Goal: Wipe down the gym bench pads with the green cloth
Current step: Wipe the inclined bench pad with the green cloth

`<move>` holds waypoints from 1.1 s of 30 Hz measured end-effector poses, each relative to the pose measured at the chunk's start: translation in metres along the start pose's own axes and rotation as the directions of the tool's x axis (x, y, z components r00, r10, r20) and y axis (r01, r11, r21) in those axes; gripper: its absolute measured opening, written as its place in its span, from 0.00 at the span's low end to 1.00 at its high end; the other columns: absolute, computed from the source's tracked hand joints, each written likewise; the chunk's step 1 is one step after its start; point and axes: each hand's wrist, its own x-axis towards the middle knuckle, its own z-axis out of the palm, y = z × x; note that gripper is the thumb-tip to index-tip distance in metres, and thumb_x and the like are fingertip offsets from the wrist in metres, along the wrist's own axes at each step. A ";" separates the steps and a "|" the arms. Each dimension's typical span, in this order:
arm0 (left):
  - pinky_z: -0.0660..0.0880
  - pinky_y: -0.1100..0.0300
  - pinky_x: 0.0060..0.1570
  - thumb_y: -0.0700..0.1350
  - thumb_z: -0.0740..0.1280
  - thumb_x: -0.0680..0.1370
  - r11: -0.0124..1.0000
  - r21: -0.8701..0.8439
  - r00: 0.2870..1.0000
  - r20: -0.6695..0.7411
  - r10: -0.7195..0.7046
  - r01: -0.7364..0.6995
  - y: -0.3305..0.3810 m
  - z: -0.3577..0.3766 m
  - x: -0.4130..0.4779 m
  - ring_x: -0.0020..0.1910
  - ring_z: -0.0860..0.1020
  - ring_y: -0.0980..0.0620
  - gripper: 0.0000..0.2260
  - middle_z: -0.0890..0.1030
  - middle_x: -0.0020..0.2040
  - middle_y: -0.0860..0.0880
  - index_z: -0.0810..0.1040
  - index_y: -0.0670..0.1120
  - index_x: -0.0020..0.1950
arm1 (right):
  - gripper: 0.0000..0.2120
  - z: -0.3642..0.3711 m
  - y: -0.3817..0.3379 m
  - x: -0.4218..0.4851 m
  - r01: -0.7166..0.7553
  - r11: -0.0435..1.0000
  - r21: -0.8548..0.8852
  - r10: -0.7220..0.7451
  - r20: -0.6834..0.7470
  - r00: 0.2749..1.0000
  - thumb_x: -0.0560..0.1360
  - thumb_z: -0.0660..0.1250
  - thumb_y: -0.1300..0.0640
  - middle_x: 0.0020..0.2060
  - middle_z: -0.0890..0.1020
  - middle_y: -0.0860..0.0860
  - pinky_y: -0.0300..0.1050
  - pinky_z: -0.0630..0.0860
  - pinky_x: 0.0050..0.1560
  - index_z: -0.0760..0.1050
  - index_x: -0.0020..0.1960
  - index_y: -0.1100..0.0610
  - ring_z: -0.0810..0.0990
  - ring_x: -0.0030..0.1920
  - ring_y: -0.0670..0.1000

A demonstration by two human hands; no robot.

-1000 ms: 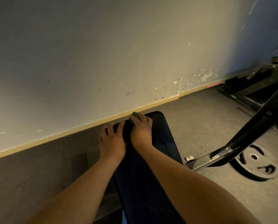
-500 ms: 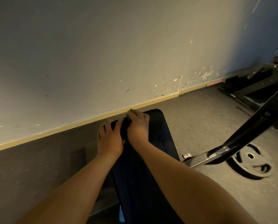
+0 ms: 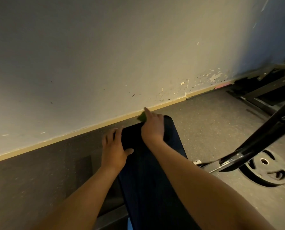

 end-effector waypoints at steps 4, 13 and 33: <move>0.62 0.40 0.75 0.48 0.78 0.72 0.995 -0.095 0.998 -0.060 -0.034 0.029 -0.008 0.010 -0.007 0.78 0.56 0.42 0.42 0.61 0.78 0.43 0.59 0.43 0.80 | 0.25 0.020 -0.025 -0.026 0.216 0.972 0.091 -0.225 0.115 0.967 0.75 0.60 0.69 0.56 0.75 0.52 0.46 0.76 0.52 0.65 0.66 0.47 0.71 0.61 0.53; 0.59 0.47 0.75 0.56 0.69 0.79 0.997 -0.053 0.998 0.013 -0.063 0.063 -0.002 0.002 -0.016 0.81 0.45 0.45 0.42 0.47 0.83 0.49 0.43 0.53 0.83 | 0.17 -0.021 0.033 -0.008 0.114 0.992 0.058 -0.104 -0.146 0.984 0.78 0.61 0.68 0.59 0.80 0.48 0.44 0.66 0.68 0.77 0.60 0.52 0.75 0.63 0.50; 0.53 0.40 0.77 0.53 0.60 0.84 0.993 0.088 0.987 0.131 -0.090 0.079 0.004 0.007 -0.013 0.80 0.35 0.43 0.37 0.34 0.81 0.49 0.34 0.61 0.80 | 0.20 -0.002 0.046 0.002 0.037 0.997 0.073 -0.023 -0.186 0.982 0.75 0.62 0.70 0.63 0.78 0.49 0.49 0.65 0.73 0.77 0.62 0.54 0.69 0.69 0.51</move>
